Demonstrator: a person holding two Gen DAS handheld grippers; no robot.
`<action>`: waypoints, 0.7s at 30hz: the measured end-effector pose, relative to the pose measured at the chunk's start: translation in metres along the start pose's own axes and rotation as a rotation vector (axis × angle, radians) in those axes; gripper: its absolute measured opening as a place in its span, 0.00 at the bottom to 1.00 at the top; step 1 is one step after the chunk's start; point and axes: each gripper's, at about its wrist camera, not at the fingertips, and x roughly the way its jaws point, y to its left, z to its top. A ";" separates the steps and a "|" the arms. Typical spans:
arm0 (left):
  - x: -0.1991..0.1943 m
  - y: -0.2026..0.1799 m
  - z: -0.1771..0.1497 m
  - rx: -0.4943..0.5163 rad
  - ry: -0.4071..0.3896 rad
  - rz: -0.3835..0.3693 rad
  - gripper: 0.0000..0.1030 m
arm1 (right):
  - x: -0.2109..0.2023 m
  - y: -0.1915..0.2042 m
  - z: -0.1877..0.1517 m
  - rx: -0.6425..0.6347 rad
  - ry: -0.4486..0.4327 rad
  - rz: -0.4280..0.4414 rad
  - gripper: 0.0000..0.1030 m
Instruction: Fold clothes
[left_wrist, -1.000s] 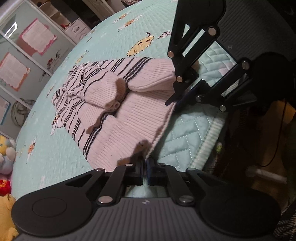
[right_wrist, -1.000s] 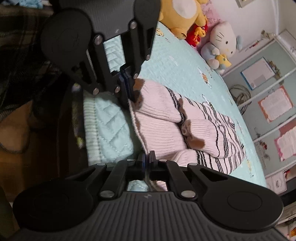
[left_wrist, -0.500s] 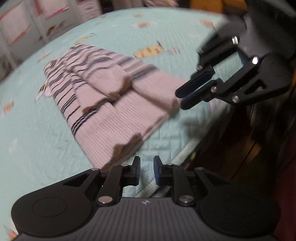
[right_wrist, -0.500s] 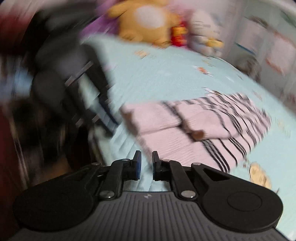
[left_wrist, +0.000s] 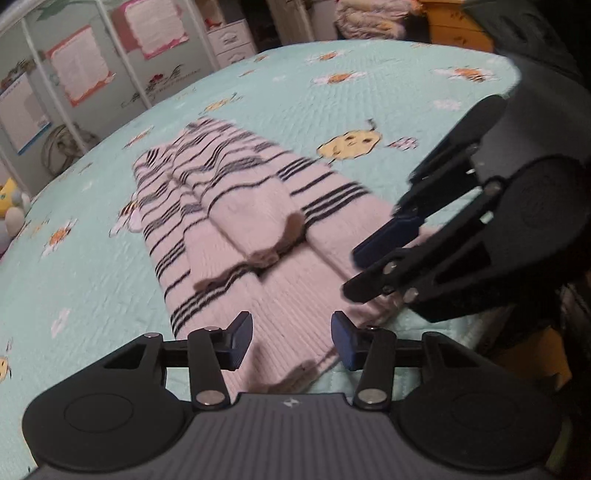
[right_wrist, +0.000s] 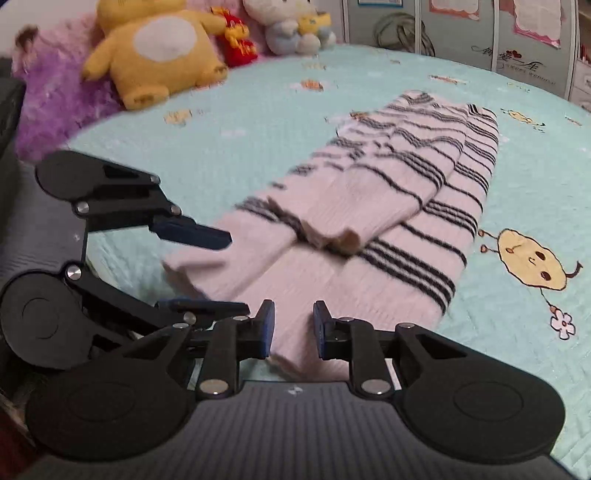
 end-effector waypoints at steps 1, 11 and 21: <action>0.002 0.001 -0.002 -0.015 0.007 0.009 0.49 | 0.002 0.000 0.000 -0.009 0.004 -0.031 0.22; 0.014 0.037 -0.011 -0.295 0.071 -0.122 0.14 | 0.006 -0.030 -0.010 0.165 -0.008 0.043 0.02; 0.012 0.046 -0.010 -0.396 0.075 -0.138 0.16 | 0.003 -0.028 -0.009 0.211 -0.030 0.033 0.14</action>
